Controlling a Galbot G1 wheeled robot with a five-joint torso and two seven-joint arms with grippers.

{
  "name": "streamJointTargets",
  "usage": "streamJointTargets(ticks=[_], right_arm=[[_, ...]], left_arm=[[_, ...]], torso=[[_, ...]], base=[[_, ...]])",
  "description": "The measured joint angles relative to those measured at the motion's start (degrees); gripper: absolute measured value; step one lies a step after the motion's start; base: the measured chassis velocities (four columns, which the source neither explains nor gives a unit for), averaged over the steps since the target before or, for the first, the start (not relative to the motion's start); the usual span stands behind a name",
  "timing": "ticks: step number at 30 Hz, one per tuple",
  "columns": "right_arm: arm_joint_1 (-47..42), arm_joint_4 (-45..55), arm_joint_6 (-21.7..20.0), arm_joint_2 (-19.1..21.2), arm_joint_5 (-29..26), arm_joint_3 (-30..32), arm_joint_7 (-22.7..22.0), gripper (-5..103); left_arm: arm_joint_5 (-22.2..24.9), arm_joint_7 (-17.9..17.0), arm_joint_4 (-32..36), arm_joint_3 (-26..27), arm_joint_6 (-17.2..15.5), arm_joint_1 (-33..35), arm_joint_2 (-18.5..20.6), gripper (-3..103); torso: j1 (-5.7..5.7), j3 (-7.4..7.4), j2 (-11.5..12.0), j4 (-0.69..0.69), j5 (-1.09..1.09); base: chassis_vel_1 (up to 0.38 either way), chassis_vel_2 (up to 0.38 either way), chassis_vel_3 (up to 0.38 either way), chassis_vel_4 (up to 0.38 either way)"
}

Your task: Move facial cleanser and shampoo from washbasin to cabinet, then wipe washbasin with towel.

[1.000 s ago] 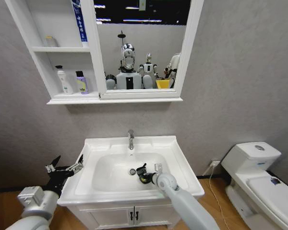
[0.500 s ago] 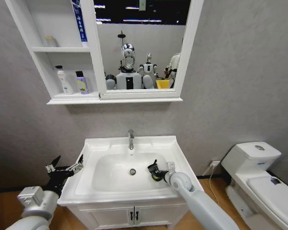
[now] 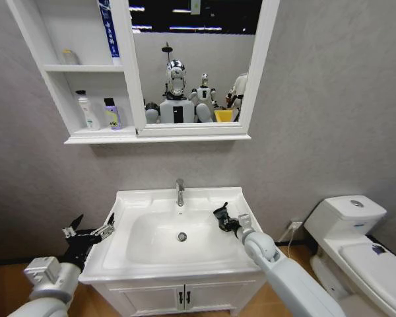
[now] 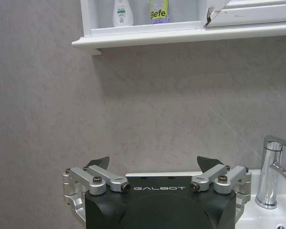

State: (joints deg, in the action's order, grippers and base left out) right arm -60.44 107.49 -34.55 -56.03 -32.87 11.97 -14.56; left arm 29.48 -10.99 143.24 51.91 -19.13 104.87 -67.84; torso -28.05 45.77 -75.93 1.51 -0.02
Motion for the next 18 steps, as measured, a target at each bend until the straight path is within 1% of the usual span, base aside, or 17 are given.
streamJointTargets(ticks=[1,3,4,5,7,8,9,10,11,13,17,18], right_arm=[[0.0,0.0,0.0,0.0,0.0,0.0,0.0,3],[0.01,0.56,0.23,1.12,-0.05,2.8,0.93,3],[0.01,0.56,0.23,1.12,-0.05,2.8,0.93,3],[0.3,0.22,0.82,1.55,-0.2,3.77,1.82,3],[1.33,-1.65,4.21,2.3,-1.61,4.71,3.89,3],[1.33,-1.65,4.21,2.3,-1.61,4.71,3.89,3],[1.81,-2.59,5.14,2.48,-3.5,4.89,4.49,3],[2.18,-3.28,5.56,2.5,-5.28,4.93,4.61,3],[2.18,-3.28,5.56,2.5,-5.28,4.93,4.61,3],[2.92,-5.44,6.67,2.06,-8.04,4.93,4.84,3],[3.7,-8.1,8.15,1.16,-9.18,4.4,4.88,3],[4.36,-9.97,9.21,0.54,-9.32,3.93,4.85,3]], left_arm=[[0.0,0.0,0.0,0.0,0.0,0.0,0.0,100],[0.0,0.01,0.0,0.0,0.0,0.0,0.0,100],[0.0,0.01,0.0,0.0,0.0,0.0,0.0,100],[0.0,0.0,0.0,0.0,0.0,0.0,0.0,100],[0.0,0.0,0.0,0.0,0.0,0.0,0.0,100],[0.0,0.0,0.0,0.0,0.0,0.0,0.0,100],[0.0,0.0,0.0,0.0,0.0,0.0,0.0,100],[0.0,0.0,0.0,0.0,0.0,0.0,0.0,100],[0.0,0.0,0.0,0.0,0.0,0.0,0.0,100],[0.0,0.0,0.0,0.0,0.0,0.0,0.0,100],[0.0,0.0,0.0,0.0,0.0,0.0,0.0,100],[0.0,0.0,0.0,0.0,0.0,0.0,0.0,100]], torso=[[0.0,0.0,0.0,0.0,0.0],[0.0,0.0,0.0,0.0,0.01],[0.0,0.0,0.0,0.0,0.01],[0.0,0.0,0.0,0.0,0.0],[0.0,0.0,0.0,0.0,0.0],[0.0,0.0,0.0,0.0,0.0],[0.0,0.0,0.0,0.0,0.01],[0.0,0.0,0.0,0.0,0.01],[0.0,0.0,0.0,0.0,0.01],[0.0,0.0,0.0,-0.01,0.01],[0.0,0.0,0.0,0.0,0.0],[0.0,0.0,0.0,0.0,0.01]], base=[[0.0,0.0,0.0,0.0],[0.0,0.0,0.0,0.0],[0.0,0.0,0.0,0.0],[0.0,0.0,0.0,0.0],[0.0,0.0,0.0,0.0],[0.0,0.0,0.0,0.0],[0.0,0.0,0.0,0.0],[0.0,0.0,0.0,0.0],[0.0,0.0,0.0,0.0],[0.0,0.0,0.0,0.0],[0.0,0.0,0.0,0.0],[0.0,0.0,0.0,0.0]])
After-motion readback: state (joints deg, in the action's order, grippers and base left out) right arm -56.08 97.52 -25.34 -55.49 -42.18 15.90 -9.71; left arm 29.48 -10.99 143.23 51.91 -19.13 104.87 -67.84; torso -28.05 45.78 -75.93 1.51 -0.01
